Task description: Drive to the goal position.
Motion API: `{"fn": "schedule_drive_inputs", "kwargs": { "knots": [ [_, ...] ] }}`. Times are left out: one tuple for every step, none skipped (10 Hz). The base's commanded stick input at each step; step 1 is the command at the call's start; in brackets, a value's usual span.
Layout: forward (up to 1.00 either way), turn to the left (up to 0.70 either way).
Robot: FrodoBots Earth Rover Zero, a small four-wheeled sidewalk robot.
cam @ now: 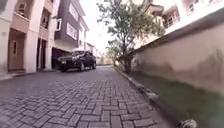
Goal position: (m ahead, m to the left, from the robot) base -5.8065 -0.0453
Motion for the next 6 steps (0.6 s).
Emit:
{"fn": "schedule_drive_inputs", "kwargs": {
  "knots": [
    [0.7, 0.0],
    [0.7, 0.0],
    [0.7, 0.0],
    [0.7, 0.0],
    [0.7, 0.0],
    [0.7, 0.0]
  ]
}}
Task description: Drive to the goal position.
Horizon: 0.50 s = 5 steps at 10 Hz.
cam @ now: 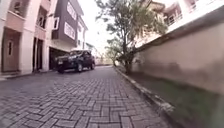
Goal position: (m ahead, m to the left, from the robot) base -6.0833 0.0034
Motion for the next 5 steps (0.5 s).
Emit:
{"fn": "schedule_drive_inputs", "kwargs": {
  "knots": [
    [0.7, 0.0],
    [0.7, 0.0],
    [0.7, 0.0],
    [0.7, 0.0],
    [0.7, 0.0]
  ]
}}
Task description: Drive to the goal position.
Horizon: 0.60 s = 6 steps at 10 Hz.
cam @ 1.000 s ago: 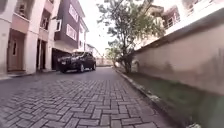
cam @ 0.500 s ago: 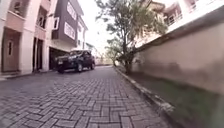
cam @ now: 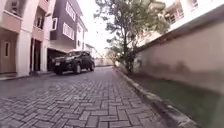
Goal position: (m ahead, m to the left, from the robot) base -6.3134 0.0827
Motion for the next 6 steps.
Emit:
{"fn": "schedule_drive_inputs", "kwargs": {
  "knots": [
    [0.7, 0.0],
    [0.7, 0.0],
    [0.7, 0.0],
    [0.7, 0.0],
    [0.7, 0.0],
    [0.7, 0.0]
  ]
}}
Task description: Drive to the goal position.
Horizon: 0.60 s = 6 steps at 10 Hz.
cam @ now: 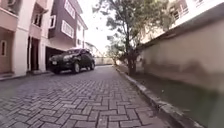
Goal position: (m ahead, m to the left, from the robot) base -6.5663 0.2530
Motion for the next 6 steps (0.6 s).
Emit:
{"fn": "schedule_drive_inputs", "kwargs": {
  "knots": [
    [0.7, 0.0],
    [0.7, 0.0],
    [0.7, 0.0],
    [0.7, 0.0],
    [0.7, 0.0],
    [0.7, 0.0]
  ]
}}
